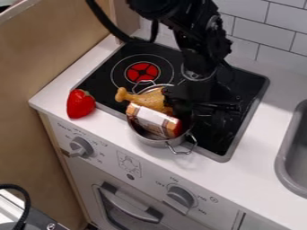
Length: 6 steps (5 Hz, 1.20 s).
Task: Move the silver basket to the right burner
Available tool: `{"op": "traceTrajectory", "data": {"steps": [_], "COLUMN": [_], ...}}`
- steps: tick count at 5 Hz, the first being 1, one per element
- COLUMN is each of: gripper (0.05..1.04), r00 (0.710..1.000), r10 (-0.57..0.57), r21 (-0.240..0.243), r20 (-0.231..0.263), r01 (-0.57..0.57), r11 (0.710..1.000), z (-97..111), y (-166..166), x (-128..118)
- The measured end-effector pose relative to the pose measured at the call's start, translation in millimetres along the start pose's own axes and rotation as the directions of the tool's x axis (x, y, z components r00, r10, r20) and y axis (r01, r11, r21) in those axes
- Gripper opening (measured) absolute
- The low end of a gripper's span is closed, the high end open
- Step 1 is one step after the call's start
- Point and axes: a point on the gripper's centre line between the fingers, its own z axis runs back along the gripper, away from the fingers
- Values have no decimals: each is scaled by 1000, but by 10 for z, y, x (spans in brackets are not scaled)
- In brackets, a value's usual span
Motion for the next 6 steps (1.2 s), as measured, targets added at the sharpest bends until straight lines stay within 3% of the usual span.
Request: {"op": "traceTrajectory", "data": {"steps": [1,2,3,5,6], "gripper": [329,137,67,54,54], "r00": [1000,1000,999,993,992], "r10": [24,17,4,21,22], "r21": [-32,-28,-23,31,69], "r20": [9,-17,-40,-117,-125], "r01": [-23,-18,-5,-17,-14], "r11": [999,999,1000,999,998], "z": [96,123,312,606,758], "y": [-9,3,42,49,15], "x": [-5,-43,-42,-5,11]}}
